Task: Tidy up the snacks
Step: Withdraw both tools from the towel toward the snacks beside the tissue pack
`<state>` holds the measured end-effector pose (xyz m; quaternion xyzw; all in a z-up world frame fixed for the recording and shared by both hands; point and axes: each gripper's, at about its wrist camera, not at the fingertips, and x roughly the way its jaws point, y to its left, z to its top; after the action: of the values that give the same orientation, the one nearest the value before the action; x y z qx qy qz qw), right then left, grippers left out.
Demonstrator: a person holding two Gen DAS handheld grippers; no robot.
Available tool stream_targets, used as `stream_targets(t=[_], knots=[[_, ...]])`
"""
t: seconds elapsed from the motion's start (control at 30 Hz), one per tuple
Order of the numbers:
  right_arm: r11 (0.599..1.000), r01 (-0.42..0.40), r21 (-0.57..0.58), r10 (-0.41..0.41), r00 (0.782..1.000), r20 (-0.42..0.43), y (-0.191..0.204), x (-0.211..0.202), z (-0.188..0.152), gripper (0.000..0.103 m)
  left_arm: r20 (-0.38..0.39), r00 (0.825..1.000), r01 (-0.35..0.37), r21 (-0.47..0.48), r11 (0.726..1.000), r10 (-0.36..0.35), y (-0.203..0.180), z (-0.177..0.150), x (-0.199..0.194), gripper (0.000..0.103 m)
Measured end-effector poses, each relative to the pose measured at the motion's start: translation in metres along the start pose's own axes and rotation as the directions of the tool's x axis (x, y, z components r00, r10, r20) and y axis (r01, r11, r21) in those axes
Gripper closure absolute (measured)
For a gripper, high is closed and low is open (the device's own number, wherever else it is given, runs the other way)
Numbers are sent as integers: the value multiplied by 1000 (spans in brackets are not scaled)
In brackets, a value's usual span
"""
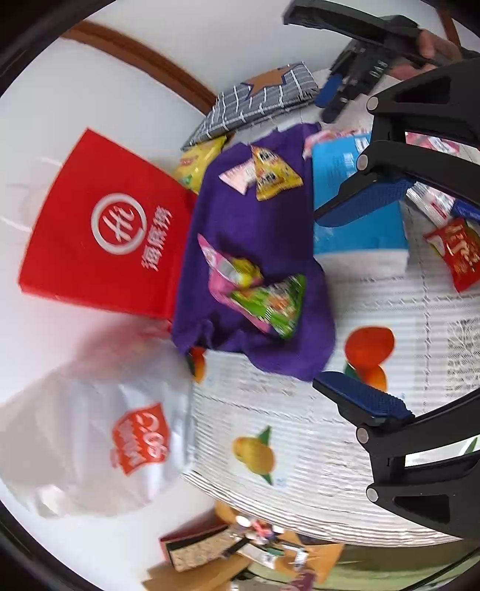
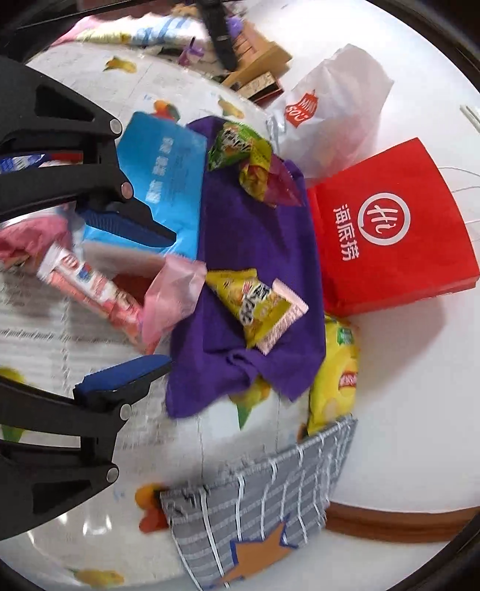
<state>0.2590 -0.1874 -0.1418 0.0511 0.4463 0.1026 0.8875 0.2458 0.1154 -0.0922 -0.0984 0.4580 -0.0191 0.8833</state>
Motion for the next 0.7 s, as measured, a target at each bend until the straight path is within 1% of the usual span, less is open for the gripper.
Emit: stream_targets(t=[0.1,0.2,0.3,0.33,0.43,0.57,0.7], knots=[[1000,-17,15,17,1000,9,2,11,8,42,-12,1000,-8,-19,1000,8,8,-6,5,24],[999,-22,24,22,1000,-18,1,30,16,42,-30,1000,7,-35,999,-8,13,-8,12,24],[1000,-21,22,22,999,-49,-3,43,14,46,-40,999,13,-31,999,-14,12,-11,18,24],[999,-34,28,35,998,-52,-6,46,13,46,-42,999,13,-29,999,-14,12,-11,20,24],[997,-58,60,61,997,-55,-15,43,9,46,-47,999,23,-27,999,-24,10,-13,24,24],[999,-27,43,30,997,-72,-25,40,0,47,-53,998,27,-20,999,-28,9,-16,28,24],[1000,-8,12,9,994,-108,-30,42,-9,47,-60,998,28,-25,999,-30,10,-17,30,24]])
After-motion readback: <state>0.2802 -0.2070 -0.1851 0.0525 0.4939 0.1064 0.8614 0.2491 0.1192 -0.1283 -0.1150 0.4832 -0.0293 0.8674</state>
